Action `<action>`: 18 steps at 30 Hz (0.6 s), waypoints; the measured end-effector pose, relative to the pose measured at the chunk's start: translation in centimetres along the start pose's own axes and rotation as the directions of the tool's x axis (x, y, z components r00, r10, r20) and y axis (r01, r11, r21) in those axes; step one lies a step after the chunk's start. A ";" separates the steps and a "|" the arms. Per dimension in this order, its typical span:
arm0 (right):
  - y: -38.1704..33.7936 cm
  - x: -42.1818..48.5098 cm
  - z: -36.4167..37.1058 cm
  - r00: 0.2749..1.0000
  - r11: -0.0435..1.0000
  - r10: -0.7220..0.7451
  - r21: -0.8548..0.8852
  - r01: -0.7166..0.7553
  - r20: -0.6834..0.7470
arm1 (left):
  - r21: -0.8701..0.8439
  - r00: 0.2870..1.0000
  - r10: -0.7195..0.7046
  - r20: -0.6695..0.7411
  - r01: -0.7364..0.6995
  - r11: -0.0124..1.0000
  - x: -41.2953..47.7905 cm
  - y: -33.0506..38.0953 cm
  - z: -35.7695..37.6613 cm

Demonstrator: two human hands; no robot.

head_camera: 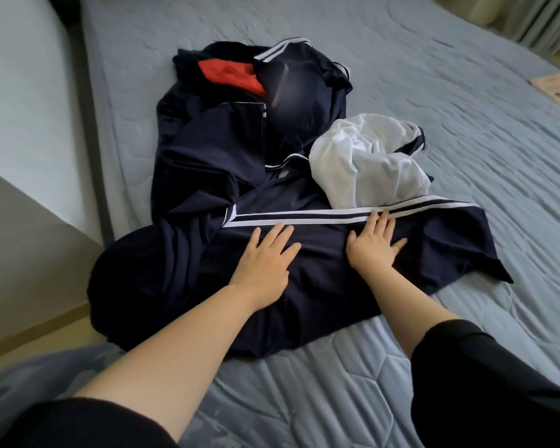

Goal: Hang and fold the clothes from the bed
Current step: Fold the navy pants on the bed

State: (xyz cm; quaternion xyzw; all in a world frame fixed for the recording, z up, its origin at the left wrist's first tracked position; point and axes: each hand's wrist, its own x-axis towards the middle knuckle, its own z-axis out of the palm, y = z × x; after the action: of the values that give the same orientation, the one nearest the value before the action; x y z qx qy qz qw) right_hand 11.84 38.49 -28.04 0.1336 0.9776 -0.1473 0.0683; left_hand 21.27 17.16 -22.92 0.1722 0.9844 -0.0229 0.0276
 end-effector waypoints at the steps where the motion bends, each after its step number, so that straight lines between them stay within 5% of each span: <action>1: -1.3 -0.1 -0.4 0.999 0.996 0.044 0.074 -0.043 -0.012 | -0.013 0.989 -0.048 -0.138 0.047 0.999 -0.3 -0.7 -0.7; 4: -5.1 -2.0 -1.2 0.987 0.968 0.001 0.249 0.040 -0.163 | -0.161 0.850 -0.308 -0.427 0.264 0.951 -1.9 -3.6 -1.6; 8: -10.4 -5.3 -1.4 0.959 0.816 -0.185 0.510 0.271 -0.214 | -0.351 0.664 -0.739 -0.115 0.669 0.655 -3.5 -7.9 -2.0; 11: -13.6 -6.7 -1.4 0.947 0.699 -0.289 0.645 0.308 -0.140 | -0.434 0.593 -0.805 0.017 0.730 0.528 -3.6 -9.5 -2.0; 14: -15.7 -6.9 -1.9 0.954 0.610 -0.299 0.770 0.186 0.006 | -0.622 0.622 -0.781 0.057 0.634 0.459 -3.4 -9.8 -2.3; 18: -17.4 -5.4 -3.2 0.901 0.384 -0.269 0.895 -0.225 0.342 | -0.707 0.861 -0.490 0.132 0.429 0.562 -3.6 -9.1 -3.0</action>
State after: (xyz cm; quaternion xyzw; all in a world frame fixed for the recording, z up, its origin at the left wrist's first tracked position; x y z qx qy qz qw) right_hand 11.82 22.17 -19.34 0.0990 0.6887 -0.6910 0.1963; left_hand 21.41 7.59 -19.34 -0.1140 0.9239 0.3624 0.0463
